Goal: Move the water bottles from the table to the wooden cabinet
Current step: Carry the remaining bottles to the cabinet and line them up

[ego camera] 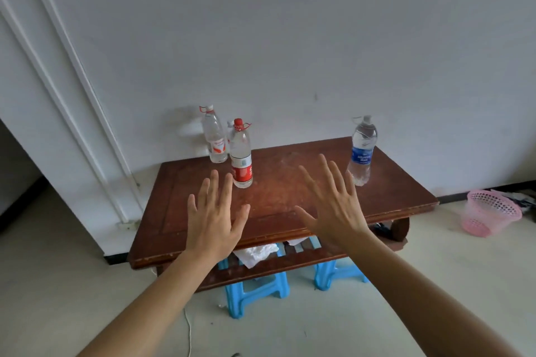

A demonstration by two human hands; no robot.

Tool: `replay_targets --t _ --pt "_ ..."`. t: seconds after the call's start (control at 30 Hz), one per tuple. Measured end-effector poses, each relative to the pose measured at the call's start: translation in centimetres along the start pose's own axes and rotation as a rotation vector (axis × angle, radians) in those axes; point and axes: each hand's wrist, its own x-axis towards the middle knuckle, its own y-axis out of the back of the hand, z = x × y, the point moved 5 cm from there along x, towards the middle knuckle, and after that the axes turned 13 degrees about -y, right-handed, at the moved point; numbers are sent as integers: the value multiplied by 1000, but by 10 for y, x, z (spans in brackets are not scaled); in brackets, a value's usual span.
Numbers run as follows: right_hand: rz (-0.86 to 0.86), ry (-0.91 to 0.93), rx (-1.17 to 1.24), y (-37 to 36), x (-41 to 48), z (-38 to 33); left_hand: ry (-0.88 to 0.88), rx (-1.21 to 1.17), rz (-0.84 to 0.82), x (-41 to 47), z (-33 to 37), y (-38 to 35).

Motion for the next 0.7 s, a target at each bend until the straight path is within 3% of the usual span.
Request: replay_targets --t 0.27,0.43,0.57,0.7 --pt "-14 143 -173 -126 160 -45 96 -80 -26 121 -135 -106" --pt "-6 407 -304 -192 269 -122 90 -168 -84 195 -205 -154" --pt "-97 656 -652 -234 309 -170 89 -171 -184 225 -243 -184" --pt "-65 743 -942 -276 338 -179 104 -163 -273 233 -265 -220"
